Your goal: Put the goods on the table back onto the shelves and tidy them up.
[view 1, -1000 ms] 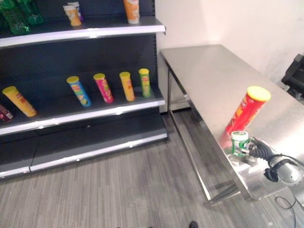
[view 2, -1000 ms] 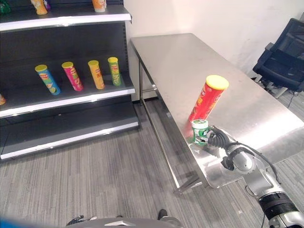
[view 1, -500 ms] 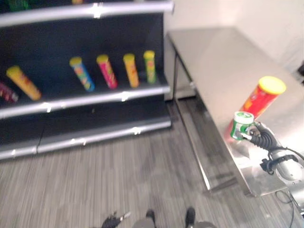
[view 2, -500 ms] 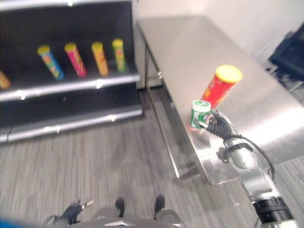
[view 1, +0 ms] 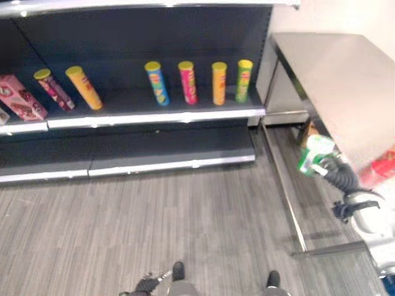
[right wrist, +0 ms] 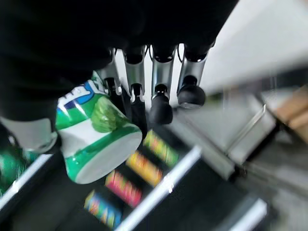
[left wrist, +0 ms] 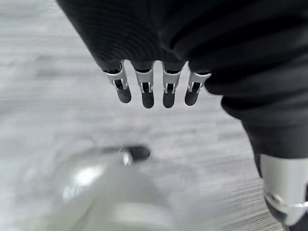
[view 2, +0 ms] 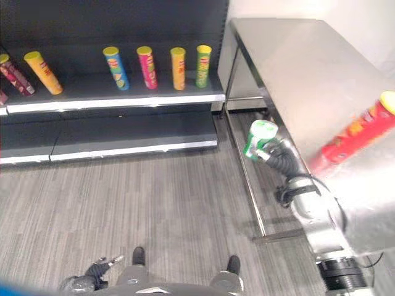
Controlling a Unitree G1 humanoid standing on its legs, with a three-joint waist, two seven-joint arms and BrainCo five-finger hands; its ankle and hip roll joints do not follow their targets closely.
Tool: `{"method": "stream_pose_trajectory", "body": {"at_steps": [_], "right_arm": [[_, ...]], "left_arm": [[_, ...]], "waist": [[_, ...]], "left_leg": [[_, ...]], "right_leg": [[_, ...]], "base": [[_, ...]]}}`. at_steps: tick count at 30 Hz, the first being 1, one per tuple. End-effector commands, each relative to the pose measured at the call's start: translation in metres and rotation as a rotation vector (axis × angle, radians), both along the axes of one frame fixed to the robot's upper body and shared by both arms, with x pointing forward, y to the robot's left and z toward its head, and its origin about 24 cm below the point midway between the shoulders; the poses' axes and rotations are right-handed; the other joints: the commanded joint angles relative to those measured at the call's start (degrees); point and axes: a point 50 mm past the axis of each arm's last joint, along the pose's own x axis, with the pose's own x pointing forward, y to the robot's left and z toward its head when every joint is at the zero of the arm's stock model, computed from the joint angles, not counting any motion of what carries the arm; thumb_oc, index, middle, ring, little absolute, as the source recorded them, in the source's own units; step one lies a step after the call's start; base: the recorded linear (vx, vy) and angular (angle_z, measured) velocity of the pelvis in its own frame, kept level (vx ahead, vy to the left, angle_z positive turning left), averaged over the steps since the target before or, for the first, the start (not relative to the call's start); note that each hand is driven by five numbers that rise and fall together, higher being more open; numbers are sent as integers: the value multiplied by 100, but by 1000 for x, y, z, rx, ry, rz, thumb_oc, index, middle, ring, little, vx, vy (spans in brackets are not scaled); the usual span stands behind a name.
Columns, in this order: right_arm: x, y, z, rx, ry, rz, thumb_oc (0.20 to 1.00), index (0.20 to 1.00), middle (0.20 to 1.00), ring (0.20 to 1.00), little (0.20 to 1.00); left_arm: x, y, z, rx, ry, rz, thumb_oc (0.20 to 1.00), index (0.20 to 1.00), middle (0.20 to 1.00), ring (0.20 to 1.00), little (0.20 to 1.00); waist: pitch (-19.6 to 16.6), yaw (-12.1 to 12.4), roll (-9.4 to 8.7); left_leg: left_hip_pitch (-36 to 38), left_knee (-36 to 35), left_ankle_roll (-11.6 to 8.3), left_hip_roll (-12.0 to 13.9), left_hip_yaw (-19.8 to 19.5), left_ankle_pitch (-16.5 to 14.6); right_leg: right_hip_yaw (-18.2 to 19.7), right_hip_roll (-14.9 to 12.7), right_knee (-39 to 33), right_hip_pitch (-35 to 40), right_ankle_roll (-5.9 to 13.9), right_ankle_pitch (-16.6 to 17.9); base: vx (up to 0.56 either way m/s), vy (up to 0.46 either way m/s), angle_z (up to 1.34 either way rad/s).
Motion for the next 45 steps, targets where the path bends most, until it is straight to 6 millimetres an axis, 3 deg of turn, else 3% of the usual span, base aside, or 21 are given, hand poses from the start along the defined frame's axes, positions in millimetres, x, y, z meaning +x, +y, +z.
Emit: {"method": "stream_pose_trajectory", "body": {"at_steps": [1, 2, 3, 6, 8, 10, 13, 17, 19, 22, 27, 30, 32, 34, 36, 37, 38, 40, 41, 42, 45], "right_arm": [[18, 0, 60, -43, -251, 24, 200, 200, 200, 200, 200], [18, -1, 63, -48, -262, 22, 200, 200, 200, 200, 200], [19, -1, 63, -48, -263, 22, 200, 200, 200, 200, 200], [22, -2, 77, -73, -311, 20, 200, 200, 200, 200, 200], [27, 4, 95, -89, -378, 43, 200, 200, 200, 200, 200], [28, 4, 98, -96, -388, 44, 200, 200, 200, 200, 200], [33, 16, 113, -98, -450, 84, 200, 200, 200, 200, 200], [37, 25, 124, -120, -485, 116, 200, 200, 200, 200, 200], [38, 27, 137, -142, -529, 127, 200, 200, 200, 200, 200], [40, 29, 145, -167, -554, 132, 200, 200, 200, 200, 200], [39, 29, 154, -178, -584, 129, 200, 200, 200, 200, 200], [42, 30, 161, -147, -602, 128, 200, 200, 200, 200, 200], [44, 30, 166, -131, -615, 124, 200, 200, 200, 200, 200], [48, 25, 172, -129, -623, 93, 200, 200, 200, 200, 200], [53, 18, 183, -146, -635, 58, 200, 200, 200, 200, 200], [58, 15, 186, -152, -627, 37, 200, 200, 200, 200, 200], [59, 13, 186, -156, -621, 31, 200, 200, 200, 200, 200], [62, 7, 188, -169, -615, -1, 200, 200, 200, 200, 200], [62, 7, 188, -169, -615, 0, 200, 200, 200, 200, 200], [69, 0, 189, -183, -598, -46, 200, 200, 200, 200, 200], [76, 5, 188, -200, -572, -33, 200, 200, 200, 200, 200]], "left_arm": [[-4, 19, 7, 82, 18, -43, 1000, 1000, 1000, 1000, 1000], [-3, 19, 7, 80, 14, -36, 1000, 1000, 1000, 1000, 1000], [-3, 19, 7, 80, 13, -36, 1000, 1000, 1000, 1000, 1000], [-8, 16, 4, 63, 28, -31, 1000, 1000, 1000, 1000, 1000], [-16, 7, -1, 27, 59, -45, 1000, 1000, 1000, 1000, 1000], [-17, 4, -3, 18, 63, -47, 1000, 1000, 1000, 1000, 1000], [-14, -7, -6, -15, 67, -71, 1000, 1000, 1000, 1000, 1000], [-9, -10, -6, -26, 52, -73, 1000, 1000, 1000, 1000, 1000], [-7, -14, -5, -31, 42, -105, 1000, 1000, 1000, 1000, 1000], [-11, -17, -7, -41, 57, -111, 1000, 1000, 1000, 1000, 1000], [-16, -21, -9, -49, 74, -130, 1000, 1000, 1000, 1000, 1000], [-15, -20, -9, -64, 60, -96, 1000, 1000, 1000, 1000, 1000], [-14, -19, -8, -62, 54, -68, 1000, 1000, 1000, 1000, 1000], [-16, -17, -8, -54, 64, -60, 1000, 1000, 1000, 1000, 1000], [-21, -17, -10, -67, 75, -40, 1000, 1000, 1000, 1000, 1000], [-29, -15, -11, -63, 107, -31, 1000, 1000, 1000, 1000, 1000], [-34, -13, -12, -61, 117, -21, 1000, 1000, 1000, 1000, 1000], [-39, -9, -11, -60, 124, -2, 1000, 1000, 1000, 1000, 1000], [-39, -9, -11, -61, 124, -1, 1000, 1000, 1000, 1000, 1000], [-41, -8, -11, -50, 127, 1, 1000, 1000, 1000, 1000, 1000], [-51, -5, -12, -45, 157, 23, 1000, 1000, 1000, 1000, 1000]], "waist": [[-87, 169, 232], [-63, 142, 256], [-74, 146, 258], [-51, 155, 361], [25, 161, 398], [75, 138, 418], [288, 8, 408], [344, -47, 397], [276, -23, 333], [161, -36, 336], [-170, -72, 404], [-170, 0, 405], [-86, 60, 322], [12, 138, 234], [77, 275, 178], [60, 346, 77], [45, 399, 118], [8, 490, 242], [11, 488, 234], [34, 706, 319], [3, 811, 337]], "left_leg": [[114, -573, 301, -61, 165, 181], [185, -630, 360, -178, 91, 166], [166, -634, 362, -175, 95, 179], [403, -732, 480, -444, -26, 94], [685, -818, 597, -674, -171, -32], [782, -806, 624, -727, -228, -87], [1142, -741, 706, -1026, -530, -295], [1329, -744, 689, -1108, -702, -439], [1501, -719, 716, -1257, -829, -671], [1700, -688, 705, -1234, -900, -859], [1895, -130, 422, -943, -953, -1158], [1473, 1286, 9, -729, -702, -758], [915, 2406, -224, -791, -738, -271], [454, 3224, -284, -727, -633, -21], [77, 2893, -21, -375, -302, -350], [-105, 2050, 147, -304, -119, -662], [-219, 1446, 123, -187, -75, -493], [-438, 291, 50, -64, -34, 283], [-359, 150, 39, -78, -21, 361], [-722, -831, -108, -115, -123, 811], [-619, -959, -141, -162, -239, 774]], "right_leg": [[271, 257, 937, 248, 546, -794], [519, 516, 1039, 147, 491, -968], [526, 518, 1043, 121, 488, -959], [728, 1073, 830, 105, 340, -1643], [854, 1475, 490, -325, 309, -1554], [918, 1560, 366, -405, 321, -1482], [994, 1794, -318, -1008, 480, -941], [691, 1810, -609, -1212, 584, -798], [531, 1737, -609, -1138, 568, -671], [465, 1747, -609, -1013, 515, -544], [159, 1809, -583, -591, 373, -663], [7, 1902, -598, -161, 201, -955], [-20, 1904, -609, 38, 56, -1098], [-45, 1886, -609, 208, -52, -1258], [-105, 1888, -609, 443, -62, -1452], [-145, 1777, -609, 542, 6, -1543], [-165, 1798, -609, 626, 32, -1623], [-198, 1891, -609, 760, 14, -1792], [-196, 1883, -609, 770, 8, -1799], [-114, 2029, -609, 1111, -40, -2070], [26, 2078, -609, 1307, -5, -2148]], "base": [[126, 308, 2], [125, 305, 21], [105, 195, 41], [189, 232, 49], [212, 182, 6], [134, 76, 5], [249, 106, 27], [206, 18, 54], [350, -44, 42], [319, -76, 12], [401, -142, 60], [254, -121, 46], [150, -105, 30], [171, -117, 10], [302, -85, 1], [336, 17, 2], [324, 82, 12], [229, 93, 2], [430, 146, 23], [327, 110, 27], [313, 123, -20]]}}
